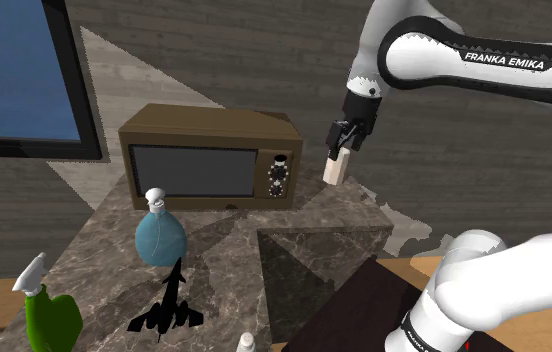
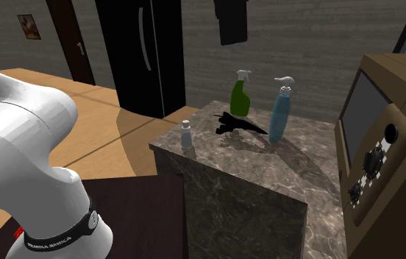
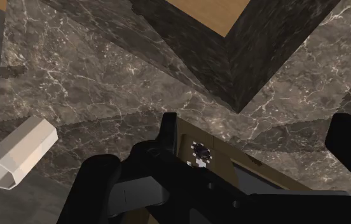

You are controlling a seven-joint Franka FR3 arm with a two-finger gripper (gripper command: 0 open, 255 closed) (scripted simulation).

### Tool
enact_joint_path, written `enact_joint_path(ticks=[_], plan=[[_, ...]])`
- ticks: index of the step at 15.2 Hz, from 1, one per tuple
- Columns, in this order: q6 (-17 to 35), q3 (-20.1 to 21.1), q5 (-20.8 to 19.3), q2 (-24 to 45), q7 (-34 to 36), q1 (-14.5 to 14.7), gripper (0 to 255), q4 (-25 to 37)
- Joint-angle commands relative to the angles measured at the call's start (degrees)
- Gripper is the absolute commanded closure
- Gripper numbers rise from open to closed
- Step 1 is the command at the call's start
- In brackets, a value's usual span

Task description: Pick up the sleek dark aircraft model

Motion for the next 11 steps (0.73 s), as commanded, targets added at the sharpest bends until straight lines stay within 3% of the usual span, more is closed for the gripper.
enact_joint_path(ticks=[1, 11], plan=[[0.0, 0.0, 0.0, 0.0, 0.0, 0.0, 0, 0.0], [11.46, 10.65, 3.51, 9.24, 13.08, 2.31, 0, -3.67]])
